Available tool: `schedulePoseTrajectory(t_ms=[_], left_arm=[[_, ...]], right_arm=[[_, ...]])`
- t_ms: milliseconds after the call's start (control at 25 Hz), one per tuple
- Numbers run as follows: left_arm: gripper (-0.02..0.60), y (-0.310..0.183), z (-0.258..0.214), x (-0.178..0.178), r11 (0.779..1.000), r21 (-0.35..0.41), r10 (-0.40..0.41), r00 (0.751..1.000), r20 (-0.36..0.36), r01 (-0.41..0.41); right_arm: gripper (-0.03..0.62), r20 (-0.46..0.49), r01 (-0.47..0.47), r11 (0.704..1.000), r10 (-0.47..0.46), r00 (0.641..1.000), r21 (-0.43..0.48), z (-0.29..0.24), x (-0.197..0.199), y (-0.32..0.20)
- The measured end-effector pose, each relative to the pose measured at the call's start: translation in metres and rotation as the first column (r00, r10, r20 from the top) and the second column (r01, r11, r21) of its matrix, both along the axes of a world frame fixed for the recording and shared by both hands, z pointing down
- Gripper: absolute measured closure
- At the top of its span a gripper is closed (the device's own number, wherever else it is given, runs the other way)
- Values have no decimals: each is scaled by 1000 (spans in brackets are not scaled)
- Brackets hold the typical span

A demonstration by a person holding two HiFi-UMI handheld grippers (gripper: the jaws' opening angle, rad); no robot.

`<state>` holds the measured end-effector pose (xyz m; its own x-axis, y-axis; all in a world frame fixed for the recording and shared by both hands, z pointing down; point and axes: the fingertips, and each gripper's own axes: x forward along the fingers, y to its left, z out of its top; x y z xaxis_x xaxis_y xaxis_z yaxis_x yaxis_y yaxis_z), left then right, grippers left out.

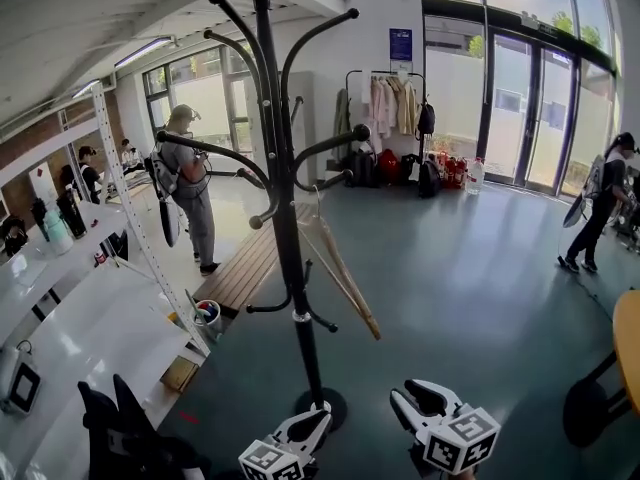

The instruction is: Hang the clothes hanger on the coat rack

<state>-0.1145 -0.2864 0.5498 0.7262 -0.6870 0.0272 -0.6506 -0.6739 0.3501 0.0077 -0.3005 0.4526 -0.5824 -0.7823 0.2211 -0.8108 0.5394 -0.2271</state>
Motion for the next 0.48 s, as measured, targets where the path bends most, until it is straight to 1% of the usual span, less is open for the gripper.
schedulePoseTrajectory(t_ms=[80, 200, 240, 320, 480], left_arm=[[578, 8, -4, 4, 1000, 11, -5, 1000, -5, 5], [578, 26, -11, 12, 999, 25, -19, 1000, -4, 19], [578, 32, -13, 16, 999, 30, -27, 1000, -4, 27], [578, 44, -15, 25, 998, 34, -51, 999, -8, 51], [578, 79, -18, 52, 995, 28, -94, 995, -9, 95]], right_arm=[[472, -28, 8, 1000, -9, 1000, -20, 16, 2, 17], [507, -84, -12, 999, 9, 996, -33, 35, 18, 41], [524, -88, -17, 999, 13, 996, -40, 40, 25, 49], [537, -90, -16, 998, 11, 996, -62, 48, 39, 66], [547, -99, -7, 995, -3, 995, -98, 60, 71, 103]])
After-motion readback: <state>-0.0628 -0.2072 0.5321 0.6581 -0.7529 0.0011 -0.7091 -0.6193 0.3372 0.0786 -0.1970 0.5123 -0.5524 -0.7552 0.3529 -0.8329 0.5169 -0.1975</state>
